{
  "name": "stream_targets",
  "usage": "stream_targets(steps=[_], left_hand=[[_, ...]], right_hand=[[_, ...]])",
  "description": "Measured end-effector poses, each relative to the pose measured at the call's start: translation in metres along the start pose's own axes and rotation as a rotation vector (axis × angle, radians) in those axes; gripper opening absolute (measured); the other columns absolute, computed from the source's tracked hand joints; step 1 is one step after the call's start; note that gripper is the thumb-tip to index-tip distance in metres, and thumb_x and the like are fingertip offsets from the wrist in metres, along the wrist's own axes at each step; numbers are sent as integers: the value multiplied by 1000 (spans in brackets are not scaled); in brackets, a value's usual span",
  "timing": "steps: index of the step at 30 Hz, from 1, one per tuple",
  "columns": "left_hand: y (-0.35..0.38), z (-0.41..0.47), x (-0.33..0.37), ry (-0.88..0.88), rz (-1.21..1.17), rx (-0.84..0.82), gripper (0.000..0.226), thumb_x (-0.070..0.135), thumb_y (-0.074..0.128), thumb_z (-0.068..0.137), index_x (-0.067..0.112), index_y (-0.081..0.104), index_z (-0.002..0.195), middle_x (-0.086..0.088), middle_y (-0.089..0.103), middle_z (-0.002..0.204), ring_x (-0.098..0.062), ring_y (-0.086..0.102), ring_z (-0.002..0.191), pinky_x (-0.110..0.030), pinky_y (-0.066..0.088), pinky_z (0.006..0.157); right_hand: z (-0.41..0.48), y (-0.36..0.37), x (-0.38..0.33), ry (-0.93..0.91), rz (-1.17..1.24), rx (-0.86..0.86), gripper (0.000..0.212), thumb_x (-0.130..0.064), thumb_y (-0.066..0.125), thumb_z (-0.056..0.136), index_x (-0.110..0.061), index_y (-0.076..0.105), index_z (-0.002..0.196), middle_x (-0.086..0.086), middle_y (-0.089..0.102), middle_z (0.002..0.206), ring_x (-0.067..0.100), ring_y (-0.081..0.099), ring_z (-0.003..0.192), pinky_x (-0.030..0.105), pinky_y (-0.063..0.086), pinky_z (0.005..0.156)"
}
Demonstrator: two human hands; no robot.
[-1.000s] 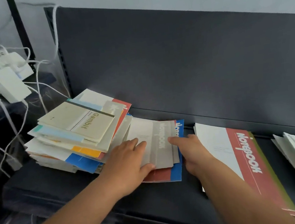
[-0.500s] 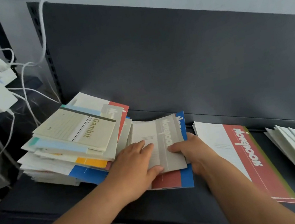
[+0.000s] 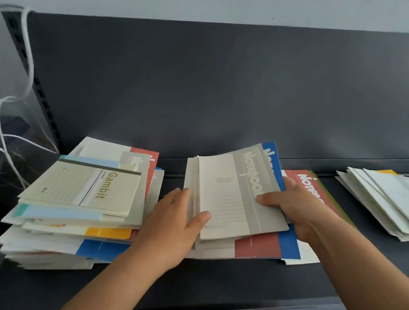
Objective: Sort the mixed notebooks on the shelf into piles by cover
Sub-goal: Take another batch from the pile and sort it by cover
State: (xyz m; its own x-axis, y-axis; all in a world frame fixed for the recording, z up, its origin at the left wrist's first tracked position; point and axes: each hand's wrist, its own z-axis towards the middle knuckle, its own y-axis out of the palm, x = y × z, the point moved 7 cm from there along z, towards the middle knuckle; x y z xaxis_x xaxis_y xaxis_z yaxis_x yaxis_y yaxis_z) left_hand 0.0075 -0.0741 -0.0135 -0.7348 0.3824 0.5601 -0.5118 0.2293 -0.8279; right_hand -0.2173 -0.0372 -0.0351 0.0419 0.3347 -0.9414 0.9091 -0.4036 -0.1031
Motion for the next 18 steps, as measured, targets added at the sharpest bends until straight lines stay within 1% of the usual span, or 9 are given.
stream_targets(steps=[2,4,5,7,9,10,12,15,18], left_hand=[[-4,1,3,-73,-140,25,72,54,46,94,28,14,153,10,25,158,-14,30,143,-38,33,111],[-5,3,1,-205,-419,28,85,57,52,90,29,7,156,6,21,161,-19,28,145,-42,29,114],[-2,4,1,-295,-612,-9,89,58,59,85,27,14,155,2,30,158,-22,35,142,-44,31,112],[12,4,7,-445,-1045,-178,85,55,72,70,18,47,142,-9,62,133,-29,60,119,-50,43,104],[20,2,19,-486,-1272,-349,57,42,73,68,11,70,116,-15,73,109,-33,71,97,-52,51,93],[24,2,22,-481,-1306,-388,47,36,72,71,10,73,110,-17,74,107,-34,71,95,-52,51,91],[31,4,27,-456,-1302,-422,43,24,71,73,7,71,112,-19,73,108,-37,70,99,-54,51,91],[40,8,33,-420,-1229,-374,34,9,68,81,10,66,116,-18,74,102,-37,71,96,-54,55,83],[49,11,39,-407,-1191,-307,30,5,66,86,18,67,113,-13,76,100,-36,70,98,-55,55,84]], right_hand=[[-5,-11,-3,-12,19,2,28,-8,68,91,-23,57,112,7,73,102,31,70,90,41,58,64],[-10,-19,-8,-38,50,-18,30,-4,67,90,-20,60,114,8,76,100,32,72,89,43,59,66],[-13,-23,-10,-51,73,-30,30,-2,66,89,-20,61,112,7,77,97,32,72,88,44,59,69],[-20,-29,-15,-72,118,-60,29,1,64,89,-22,62,107,4,78,90,30,73,83,46,59,70],[-27,-32,-18,-93,143,-102,28,1,62,90,-21,63,107,4,78,91,28,73,80,44,59,67],[-30,-33,-20,-107,143,-121,28,1,62,91,-21,63,109,5,78,94,28,74,81,43,59,66],[-34,-37,-23,-145,117,-133,29,0,60,92,-20,62,112,5,77,99,27,74,85,43,60,68],[-35,-44,-22,-169,33,-119,31,-4,62,93,-20,57,118,6,75,105,29,73,94,47,60,76],[-35,-59,-17,-170,-1,-23,41,-11,71,89,-21,52,123,5,72,111,26,73,95,45,60,79]])
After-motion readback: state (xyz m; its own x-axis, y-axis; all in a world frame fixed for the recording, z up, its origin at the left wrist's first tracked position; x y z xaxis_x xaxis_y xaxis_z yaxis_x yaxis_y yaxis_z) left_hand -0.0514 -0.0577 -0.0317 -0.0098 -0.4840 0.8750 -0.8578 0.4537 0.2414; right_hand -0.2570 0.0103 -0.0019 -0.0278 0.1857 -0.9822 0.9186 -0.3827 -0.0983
